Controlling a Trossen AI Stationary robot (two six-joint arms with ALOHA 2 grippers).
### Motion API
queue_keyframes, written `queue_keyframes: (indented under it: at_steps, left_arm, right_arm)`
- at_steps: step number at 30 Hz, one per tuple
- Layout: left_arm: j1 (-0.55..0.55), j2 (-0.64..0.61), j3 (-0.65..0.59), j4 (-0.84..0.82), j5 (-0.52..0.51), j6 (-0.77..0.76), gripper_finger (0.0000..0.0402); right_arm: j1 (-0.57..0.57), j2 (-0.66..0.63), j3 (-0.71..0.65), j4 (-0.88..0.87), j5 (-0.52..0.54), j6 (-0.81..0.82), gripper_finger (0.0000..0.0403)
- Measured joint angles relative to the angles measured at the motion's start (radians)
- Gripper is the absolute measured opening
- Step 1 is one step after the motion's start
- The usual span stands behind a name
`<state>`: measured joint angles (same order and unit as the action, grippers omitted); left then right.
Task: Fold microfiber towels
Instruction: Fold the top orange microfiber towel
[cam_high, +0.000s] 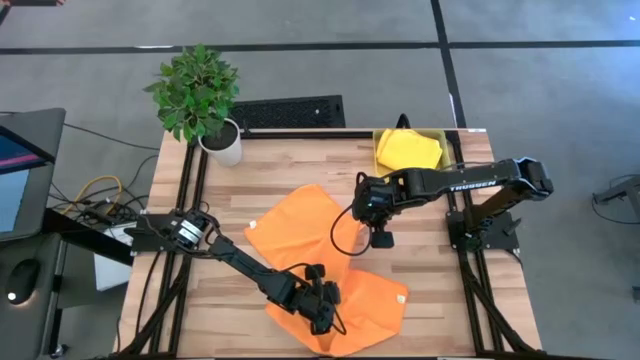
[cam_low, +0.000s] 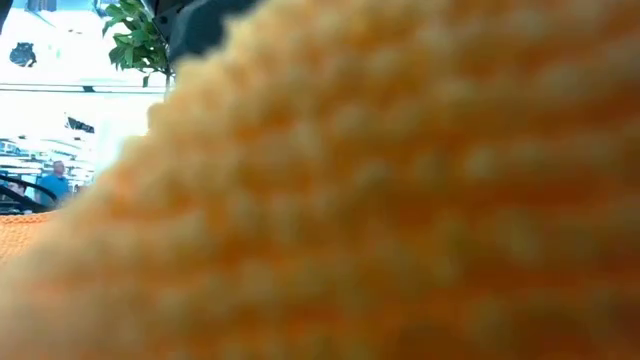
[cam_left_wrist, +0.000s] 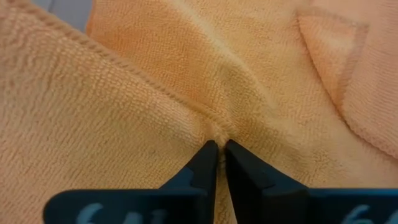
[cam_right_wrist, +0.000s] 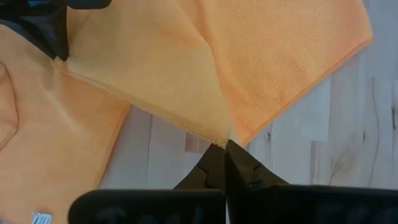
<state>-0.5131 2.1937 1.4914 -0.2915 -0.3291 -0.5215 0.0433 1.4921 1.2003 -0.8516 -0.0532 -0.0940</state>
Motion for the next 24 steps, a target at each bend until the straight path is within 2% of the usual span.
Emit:
queue_keyframes:
  at_steps: [14, 24]
  left_arm:
    - [0.002, 0.0, 0.002, -0.006, 0.006, 0.001, 0.0083]
    - [0.002, 0.001, 0.031, -0.014, 0.004, 0.011, 0.005]
  right_arm:
    - [0.0, 0.0, 0.0, -0.007, 0.0, 0.008, 0.0008]
    - [0.0, 0.0, 0.0, -0.009, 0.0, 0.008, 0.0008]
